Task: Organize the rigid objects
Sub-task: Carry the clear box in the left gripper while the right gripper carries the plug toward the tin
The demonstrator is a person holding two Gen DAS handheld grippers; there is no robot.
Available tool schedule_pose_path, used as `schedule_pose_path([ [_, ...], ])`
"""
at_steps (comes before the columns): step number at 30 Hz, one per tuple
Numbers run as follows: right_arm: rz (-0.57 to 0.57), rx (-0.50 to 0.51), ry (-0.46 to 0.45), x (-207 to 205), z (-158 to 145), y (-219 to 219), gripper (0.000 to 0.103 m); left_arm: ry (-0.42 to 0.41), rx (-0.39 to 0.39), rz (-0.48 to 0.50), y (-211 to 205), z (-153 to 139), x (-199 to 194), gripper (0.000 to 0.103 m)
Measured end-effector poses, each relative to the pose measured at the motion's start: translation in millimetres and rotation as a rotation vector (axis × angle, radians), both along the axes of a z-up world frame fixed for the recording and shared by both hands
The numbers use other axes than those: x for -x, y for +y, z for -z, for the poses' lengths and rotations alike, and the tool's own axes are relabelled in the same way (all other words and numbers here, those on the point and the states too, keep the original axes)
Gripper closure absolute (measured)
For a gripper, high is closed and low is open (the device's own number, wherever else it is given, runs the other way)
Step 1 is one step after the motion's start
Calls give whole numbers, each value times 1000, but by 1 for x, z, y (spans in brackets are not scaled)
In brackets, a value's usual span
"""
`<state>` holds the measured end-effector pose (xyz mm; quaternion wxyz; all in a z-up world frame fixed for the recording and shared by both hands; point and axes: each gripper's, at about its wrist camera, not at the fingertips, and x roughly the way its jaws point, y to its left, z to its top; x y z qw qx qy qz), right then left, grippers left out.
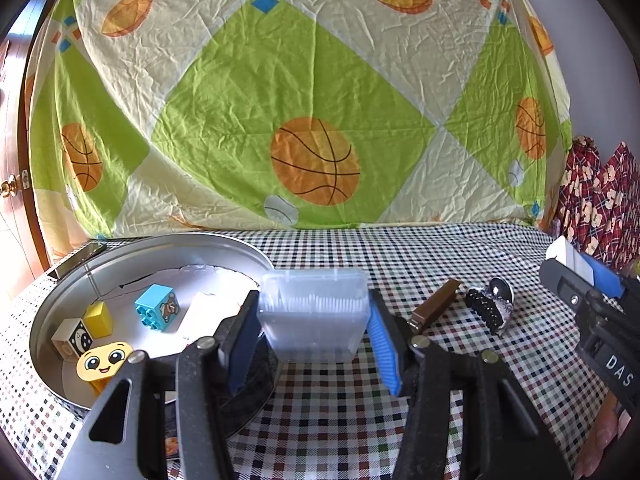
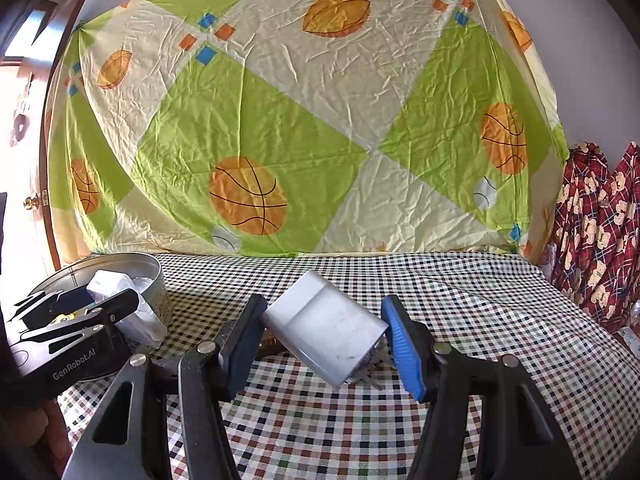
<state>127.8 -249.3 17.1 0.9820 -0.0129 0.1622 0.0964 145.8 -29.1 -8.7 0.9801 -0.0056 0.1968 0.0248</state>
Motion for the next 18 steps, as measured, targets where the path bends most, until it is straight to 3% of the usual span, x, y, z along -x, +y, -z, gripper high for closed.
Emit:
schedule_pose_path([
  [18, -18, 5, -12, 3, -2, 7, 41, -72, -2, 11, 4, -7, 19, 52],
])
